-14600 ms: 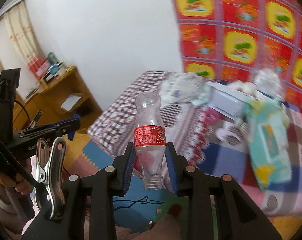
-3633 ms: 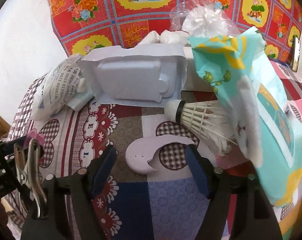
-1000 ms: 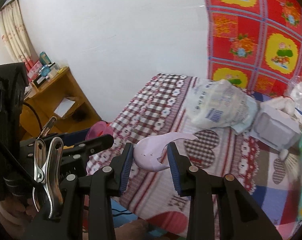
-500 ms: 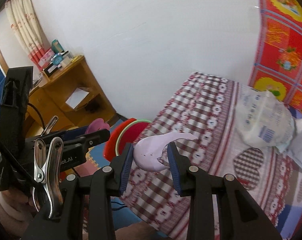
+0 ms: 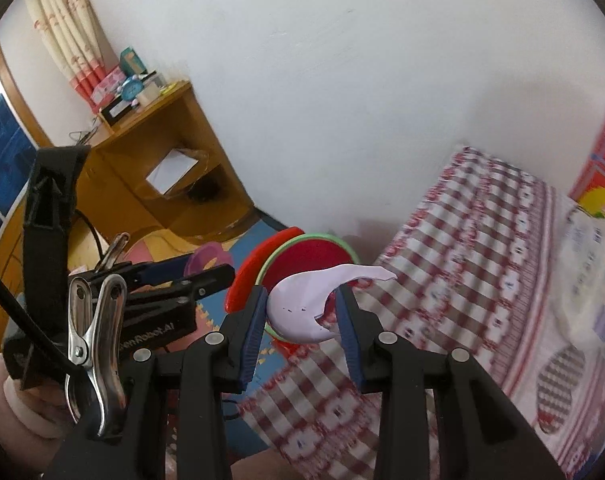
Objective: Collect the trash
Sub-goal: 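Carry the pink ring and pale pink piece in both grippers to the red bucket, then open both grippers above the red bucket to drop the ring and piece, then move both grippers back from the bucket toward the bed, then move both grippers toward the white molded plastic tray on the bed, then close both grippers on the rim of the white plastic tray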
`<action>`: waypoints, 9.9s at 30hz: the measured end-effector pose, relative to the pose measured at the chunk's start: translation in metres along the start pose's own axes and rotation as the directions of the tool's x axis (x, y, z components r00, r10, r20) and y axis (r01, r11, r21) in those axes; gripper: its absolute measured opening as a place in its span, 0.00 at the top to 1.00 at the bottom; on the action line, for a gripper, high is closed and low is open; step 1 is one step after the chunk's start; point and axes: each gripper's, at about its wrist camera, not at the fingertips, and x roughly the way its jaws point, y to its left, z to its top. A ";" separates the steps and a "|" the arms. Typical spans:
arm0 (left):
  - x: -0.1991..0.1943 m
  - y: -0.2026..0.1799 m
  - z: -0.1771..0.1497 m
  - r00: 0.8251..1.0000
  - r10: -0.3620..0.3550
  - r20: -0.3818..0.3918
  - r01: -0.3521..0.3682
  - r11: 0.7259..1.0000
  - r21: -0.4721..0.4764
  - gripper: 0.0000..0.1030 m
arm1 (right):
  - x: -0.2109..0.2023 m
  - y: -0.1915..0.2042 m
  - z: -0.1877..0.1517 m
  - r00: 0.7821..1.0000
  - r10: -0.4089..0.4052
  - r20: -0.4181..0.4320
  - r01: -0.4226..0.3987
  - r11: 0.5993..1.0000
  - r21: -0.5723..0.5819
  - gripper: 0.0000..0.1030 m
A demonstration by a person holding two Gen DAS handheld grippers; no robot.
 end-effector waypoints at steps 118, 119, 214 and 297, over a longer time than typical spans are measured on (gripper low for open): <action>-0.054 -0.008 -0.024 1.000 0.002 -0.009 -0.001 0.997 0.083 0.51 | -0.097 0.012 -0.045 0.990 0.081 0.118 -0.099 0.983 0.155 0.59; -0.056 -0.014 -0.026 1.000 -0.002 -0.008 0.002 0.996 0.094 0.51 | -0.101 0.011 -0.045 0.989 0.074 0.126 -0.094 0.982 0.163 0.59; 0.077 -0.460 -0.038 0.948 -0.206 -0.242 0.307 0.795 0.523 0.50 | -0.208 -0.383 -0.232 0.884 -0.462 -0.066 0.413 0.709 0.572 0.59; 0.099 -0.429 -0.080 0.915 -0.207 -0.346 0.368 0.778 0.509 0.77 | -0.171 -0.345 -0.224 0.948 -0.313 -0.061 0.259 0.644 0.720 0.84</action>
